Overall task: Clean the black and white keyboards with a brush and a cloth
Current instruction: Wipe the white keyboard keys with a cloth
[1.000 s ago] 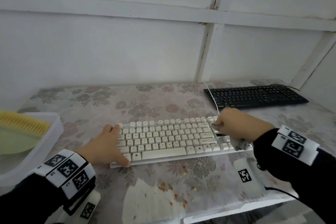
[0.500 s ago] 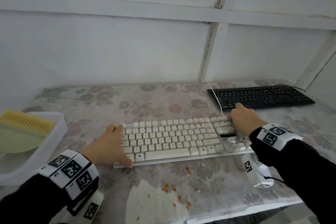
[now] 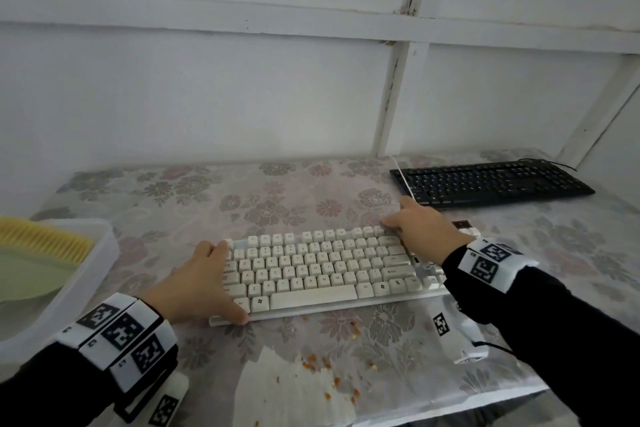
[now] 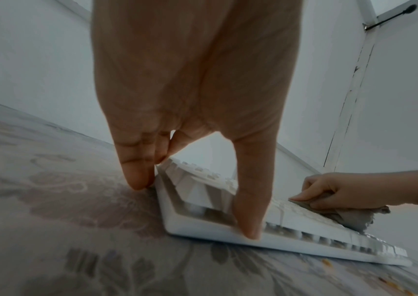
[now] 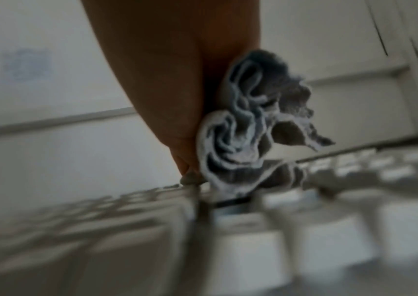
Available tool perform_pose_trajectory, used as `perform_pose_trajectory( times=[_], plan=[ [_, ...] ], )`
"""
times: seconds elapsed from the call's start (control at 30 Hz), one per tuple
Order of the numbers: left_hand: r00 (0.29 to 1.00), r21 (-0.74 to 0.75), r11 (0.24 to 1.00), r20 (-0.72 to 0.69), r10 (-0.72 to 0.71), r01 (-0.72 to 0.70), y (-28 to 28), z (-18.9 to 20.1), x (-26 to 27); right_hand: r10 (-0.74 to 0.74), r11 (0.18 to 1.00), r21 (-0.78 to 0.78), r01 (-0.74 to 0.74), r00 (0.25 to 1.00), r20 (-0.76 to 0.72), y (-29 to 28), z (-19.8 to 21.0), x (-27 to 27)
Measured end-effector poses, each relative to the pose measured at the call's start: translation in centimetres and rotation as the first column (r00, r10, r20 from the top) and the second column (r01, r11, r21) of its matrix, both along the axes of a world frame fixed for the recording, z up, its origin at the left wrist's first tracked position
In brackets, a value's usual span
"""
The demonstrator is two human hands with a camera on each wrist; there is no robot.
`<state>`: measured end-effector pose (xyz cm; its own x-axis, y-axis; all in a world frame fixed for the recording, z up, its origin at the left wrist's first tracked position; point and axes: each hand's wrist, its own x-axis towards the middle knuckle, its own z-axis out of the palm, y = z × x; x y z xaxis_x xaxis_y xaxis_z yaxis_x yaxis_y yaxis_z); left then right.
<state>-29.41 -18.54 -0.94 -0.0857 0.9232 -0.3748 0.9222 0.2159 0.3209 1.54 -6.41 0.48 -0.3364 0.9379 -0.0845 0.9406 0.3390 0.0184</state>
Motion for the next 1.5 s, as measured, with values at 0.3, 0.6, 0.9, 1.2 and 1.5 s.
perform_pose_trajectory(
  times=[0.3, 0.6, 0.9, 1.2, 1.5],
  plan=[
    [1.0, 0.013, 1.0, 0.027, 0.01, -0.01, -0.2, -0.1, -0.2, -0.153, 0.988, 0.042, 0.151, 0.988, 0.036, 1.1, -0.1, 3.8],
    [1.0, 0.006, 1.0, 0.03, 0.009, -0.009, -0.1, 0.0, -0.1, -0.145, 0.989, -0.011, 0.146, 0.988, 0.045, 1.6, -0.5, 7.3],
    [0.999, 0.012, 1.0, 0.04, 0.013, -0.014, -0.2, -0.2, -0.3, -0.29, 0.956, -0.014, 0.292, 0.952, 0.099, 1.8, 0.7, 9.8],
    [0.999, 0.007, 1.0, 0.042, 0.009, -0.01, -0.1, -0.1, -0.2, -0.128, 0.99, -0.055, 0.127, 0.992, -0.018, 1.6, 1.1, 7.8],
    [0.999, -0.003, 1.0, 0.037, 0.019, -0.019, -0.1, -0.2, -0.3, -0.319, 0.948, 0.028, 0.317, 0.943, 0.094, 1.5, 0.8, 10.1]
  ],
)
